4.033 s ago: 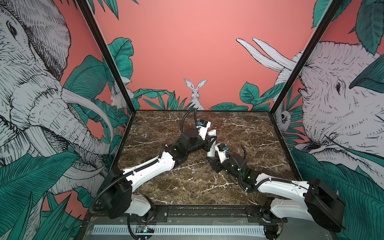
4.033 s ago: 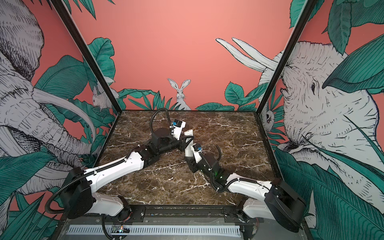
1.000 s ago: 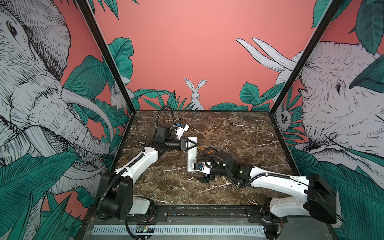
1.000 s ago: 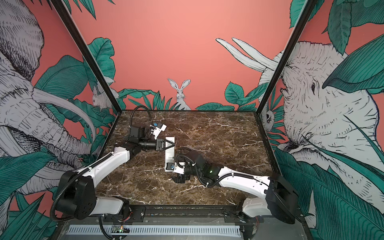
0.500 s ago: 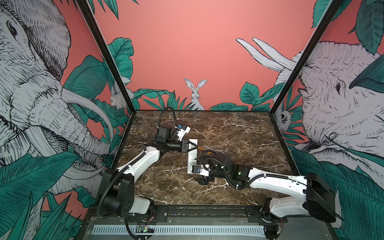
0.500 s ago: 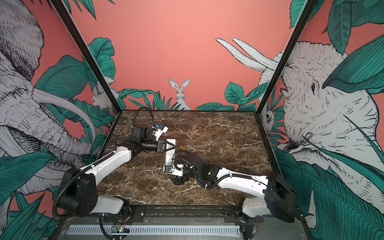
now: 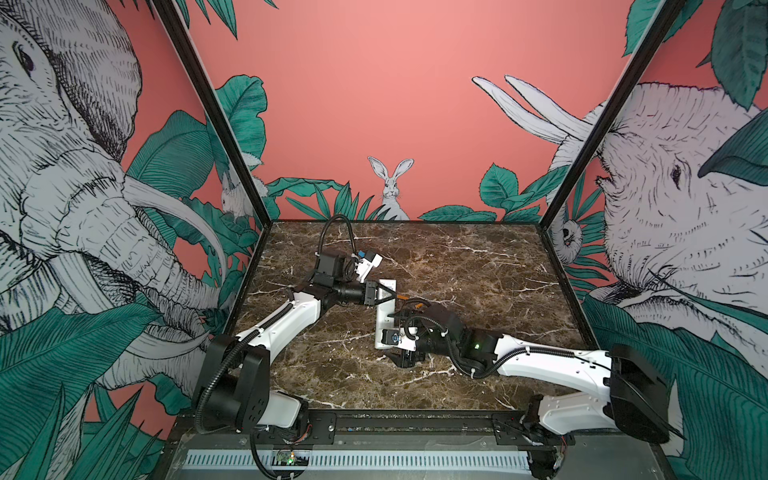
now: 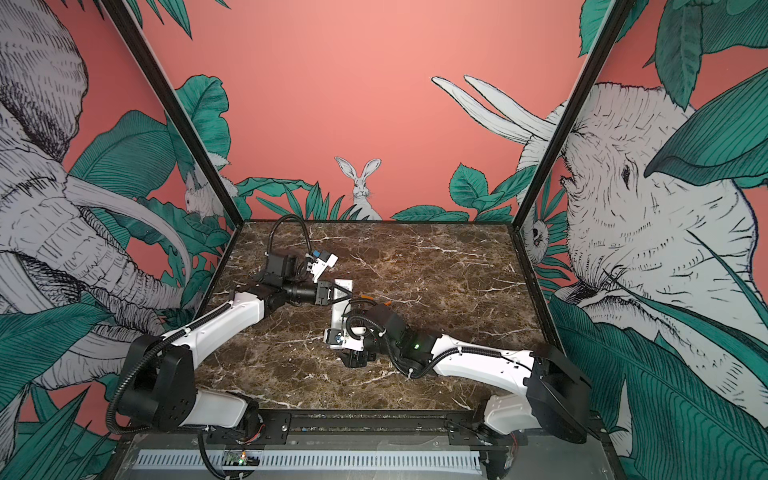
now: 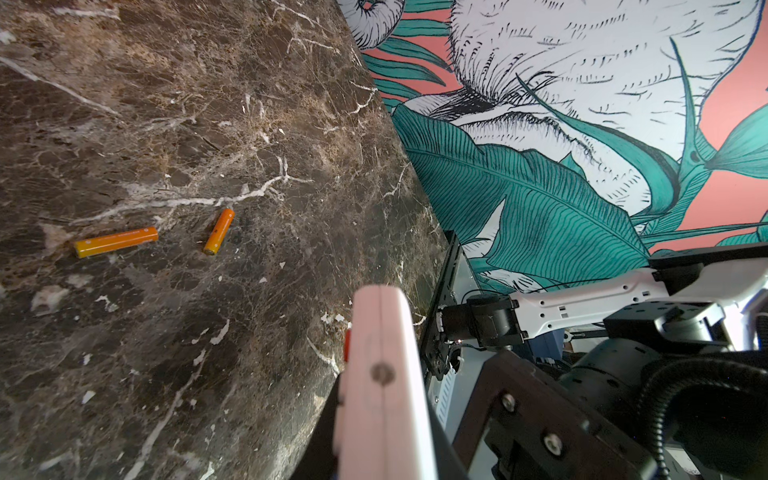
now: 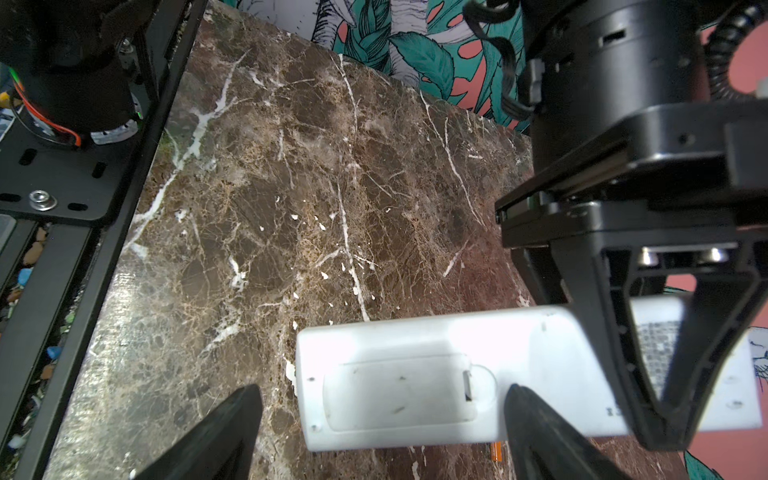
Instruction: Load the batteries into the remote control
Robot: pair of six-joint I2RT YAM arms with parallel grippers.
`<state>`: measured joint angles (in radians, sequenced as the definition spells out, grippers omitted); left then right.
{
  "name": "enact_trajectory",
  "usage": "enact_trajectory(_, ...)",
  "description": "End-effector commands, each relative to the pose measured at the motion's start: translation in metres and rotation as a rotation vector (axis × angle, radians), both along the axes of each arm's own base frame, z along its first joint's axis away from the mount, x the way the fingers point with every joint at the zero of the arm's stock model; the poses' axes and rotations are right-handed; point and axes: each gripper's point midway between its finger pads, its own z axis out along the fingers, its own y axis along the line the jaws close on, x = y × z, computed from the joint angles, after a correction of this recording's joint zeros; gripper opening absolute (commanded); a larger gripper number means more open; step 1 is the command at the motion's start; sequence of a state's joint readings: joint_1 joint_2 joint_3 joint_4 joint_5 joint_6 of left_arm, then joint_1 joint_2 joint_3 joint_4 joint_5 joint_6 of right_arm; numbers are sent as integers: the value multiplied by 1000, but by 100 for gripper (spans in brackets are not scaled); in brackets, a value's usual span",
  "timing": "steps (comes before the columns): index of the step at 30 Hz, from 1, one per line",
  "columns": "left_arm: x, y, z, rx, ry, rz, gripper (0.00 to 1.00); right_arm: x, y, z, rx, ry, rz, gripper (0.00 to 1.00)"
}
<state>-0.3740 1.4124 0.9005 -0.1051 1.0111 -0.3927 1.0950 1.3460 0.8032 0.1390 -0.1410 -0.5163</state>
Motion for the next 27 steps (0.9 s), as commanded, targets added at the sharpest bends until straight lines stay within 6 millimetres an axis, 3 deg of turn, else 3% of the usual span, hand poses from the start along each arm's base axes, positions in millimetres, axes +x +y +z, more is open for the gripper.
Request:
enact_trajectory(1,-2,-4,11,-30,-26,-27,0,0,12,16,60,-15,14,94)
enact_trajectory(27,0,-1,13,-35,-35,-17,0,-9,19,-13,-13,63,67,89)
